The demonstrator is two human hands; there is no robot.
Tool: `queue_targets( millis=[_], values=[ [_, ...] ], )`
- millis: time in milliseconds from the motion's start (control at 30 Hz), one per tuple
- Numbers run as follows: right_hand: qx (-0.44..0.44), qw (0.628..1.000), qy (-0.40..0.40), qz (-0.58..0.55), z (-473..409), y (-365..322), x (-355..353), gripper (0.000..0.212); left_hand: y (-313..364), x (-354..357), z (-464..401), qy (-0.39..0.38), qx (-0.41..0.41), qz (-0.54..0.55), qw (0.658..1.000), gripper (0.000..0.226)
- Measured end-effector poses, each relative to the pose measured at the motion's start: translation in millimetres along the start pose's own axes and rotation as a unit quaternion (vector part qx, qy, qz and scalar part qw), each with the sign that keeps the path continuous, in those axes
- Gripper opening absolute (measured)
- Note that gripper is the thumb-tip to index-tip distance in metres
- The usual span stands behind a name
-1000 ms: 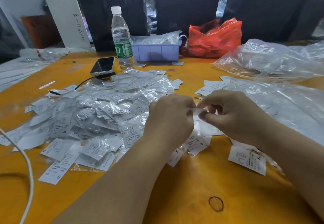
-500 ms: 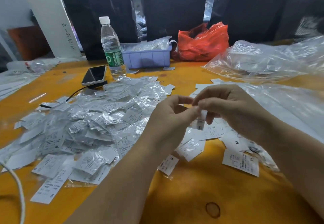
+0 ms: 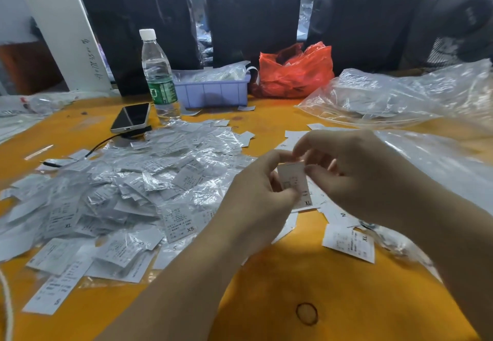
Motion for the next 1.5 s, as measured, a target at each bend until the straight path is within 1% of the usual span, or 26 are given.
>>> queue_targets(
  millis=[100,167,233,333,400,467,500,633,700,767,833,867,900,967,1033,1100,1200,1300,1400,1500],
  values=[
    [0.015,0.994,0.040,0.103,16,0,-23,0.026,1,6,3,0.000,0.004,-0.011,1.000,0.037],
    [0.048,0.988,0.036,0.142,29,1,-32,0.026,4,11,4,-0.001,0.010,-0.006,1.000,0.040],
    [0.097,0.976,-0.024,0.194,40,6,-30,0.026,5,15,5,-0.010,0.013,0.006,1.000,0.039],
    [0.150,0.945,-0.120,0.263,54,22,-21,0.021,3,27,8,-0.050,0.017,-0.014,0.998,0.023],
    [0.161,0.937,-0.149,0.274,61,32,-15,0.032,1,34,10,-0.063,0.015,-0.029,0.997,0.016],
    [0.168,0.934,-0.153,0.277,66,44,-11,0.041,-1,40,11,-0.064,0.005,-0.024,0.998,0.012],
    [0.177,0.929,-0.161,0.283,68,50,-9,0.041,-2,41,11,-0.062,0.001,-0.021,0.998,0.012],
    [0.209,0.896,-0.227,0.319,75,59,1,0.025,-3,42,11,-0.058,-0.012,-0.015,0.998,0.015],
    [0.214,0.898,-0.217,0.318,73,57,1,0.020,-5,43,12,-0.062,-0.011,-0.027,0.998,0.014],
    [0.210,0.910,-0.184,0.306,72,53,-1,0.022,-5,43,12,-0.062,-0.010,-0.033,0.997,0.014],
    [0.190,0.927,-0.136,0.295,71,49,-5,0.019,-3,42,13,-0.054,-0.008,-0.032,0.998,0.014],
    [0.174,0.936,-0.097,0.291,70,47,-8,0.017,-2,40,12,-0.047,-0.006,-0.030,0.998,0.015],
    [0.157,0.944,-0.049,0.285,69,46,-13,0.022,0,38,12,-0.037,-0.003,-0.026,0.999,0.016],
    [0.113,0.964,0.043,0.236,66,39,-23,0.027,4,32,11,-0.012,0.006,-0.015,1.000,0.020],
    [0.063,0.980,0.131,0.137,62,31,-30,0.025,9,23,10,0.019,0.018,-0.001,1.000,0.024],
    [0.048,0.983,0.172,0.029,57,26,-32,0.021,13,13,10,0.047,0.037,0.010,0.998,0.025],
    [0.067,0.975,0.177,-0.113,43,21,-30,0.019,18,1,10,0.068,0.047,0.018,0.996,0.014],
    [0.072,0.965,0.152,-0.199,21,12,-23,0.018,20,-4,9,0.063,0.049,0.033,0.996,0.003],
    [0.068,0.953,0.134,-0.264,-5,4,-14,0.020,21,-9,7,0.032,0.051,0.050,0.997,0.020],
    [0.053,0.942,0.117,-0.309,-22,-3,-1,0.022,19,-14,4,0.015,0.040,0.069,0.997,0.021]
  ],
)
Point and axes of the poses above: each hand's wrist, its own z-axis away from the middle knuckle, its own x-axis out of the palm, y = z × x, the point moved 6 cm from there along -z, towards the middle knuckle, and after that the axes turned 9 degrees about z, right-handed, at the moved point
